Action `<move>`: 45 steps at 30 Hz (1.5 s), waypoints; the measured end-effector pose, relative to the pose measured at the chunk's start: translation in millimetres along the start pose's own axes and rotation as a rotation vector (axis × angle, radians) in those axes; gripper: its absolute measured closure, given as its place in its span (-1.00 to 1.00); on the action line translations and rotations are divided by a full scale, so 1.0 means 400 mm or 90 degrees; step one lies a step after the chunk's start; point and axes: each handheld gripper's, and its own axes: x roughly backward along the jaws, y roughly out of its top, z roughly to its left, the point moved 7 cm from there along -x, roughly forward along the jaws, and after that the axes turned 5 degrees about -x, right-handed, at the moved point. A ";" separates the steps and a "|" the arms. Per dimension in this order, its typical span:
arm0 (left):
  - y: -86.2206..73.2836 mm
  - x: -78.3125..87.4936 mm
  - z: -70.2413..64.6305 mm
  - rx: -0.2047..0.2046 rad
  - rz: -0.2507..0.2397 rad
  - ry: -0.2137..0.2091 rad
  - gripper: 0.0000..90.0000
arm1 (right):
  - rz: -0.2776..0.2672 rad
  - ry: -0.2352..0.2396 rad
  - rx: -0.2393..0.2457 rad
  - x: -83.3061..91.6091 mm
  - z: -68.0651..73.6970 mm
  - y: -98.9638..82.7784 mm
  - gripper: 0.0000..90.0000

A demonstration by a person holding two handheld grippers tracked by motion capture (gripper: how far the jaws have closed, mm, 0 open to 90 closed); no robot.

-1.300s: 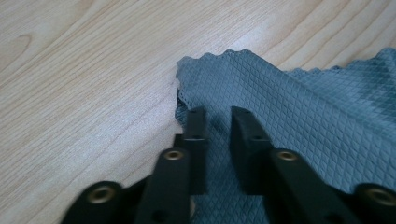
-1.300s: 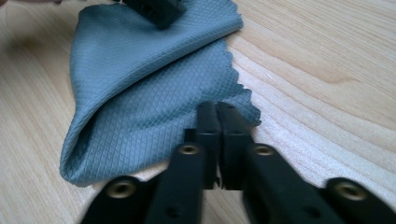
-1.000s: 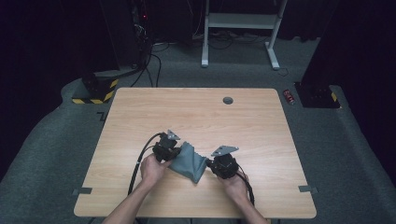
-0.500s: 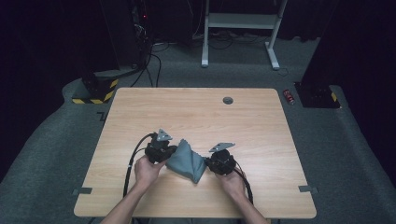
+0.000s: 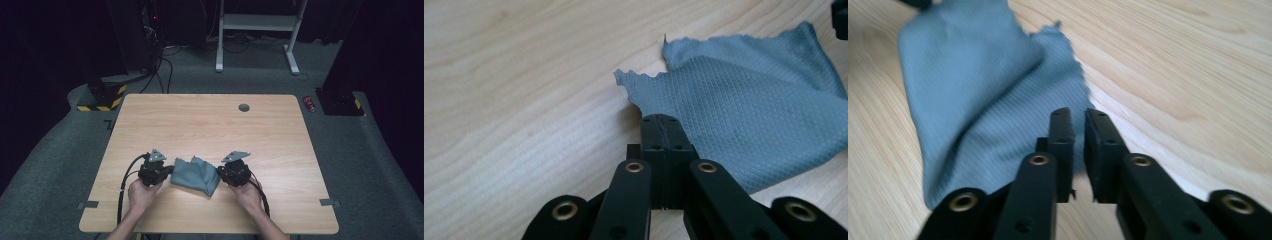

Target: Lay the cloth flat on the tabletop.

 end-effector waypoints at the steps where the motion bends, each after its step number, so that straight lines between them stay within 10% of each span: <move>1: 0.000 0.000 0.000 0.000 0.000 0.000 1.00 | 0.000 0.000 0.000 0.000 0.000 0.000 0.72; 9: -0.046 0.003 -0.014 -0.003 0.014 -0.001 1.00 | 0.037 -0.021 -0.003 -0.084 0.012 0.036 0.49; 14: -0.061 0.019 -0.011 0.004 0.006 -0.003 1.00 | 0.074 -0.020 0.023 -0.117 0.015 0.031 0.92; 24: -0.061 0.031 -0.009 0.007 -0.001 -0.004 1.00 | 0.045 -0.025 0.025 -0.088 0.010 0.046 1.00; 28: -0.072 0.032 -0.011 0.003 0.004 -0.002 1.00 | 0.051 -0.030 0.008 -0.100 -0.003 0.053 0.63; 35: -0.088 0.039 -0.010 0.006 0.010 -0.003 1.00 | 0.070 -0.025 -0.008 -0.135 -0.008 0.051 0.53; 45: -0.067 0.058 -0.013 0.009 -0.015 -0.006 1.00 | 0.058 -0.034 0.060 -0.114 0.012 0.062 0.95</move>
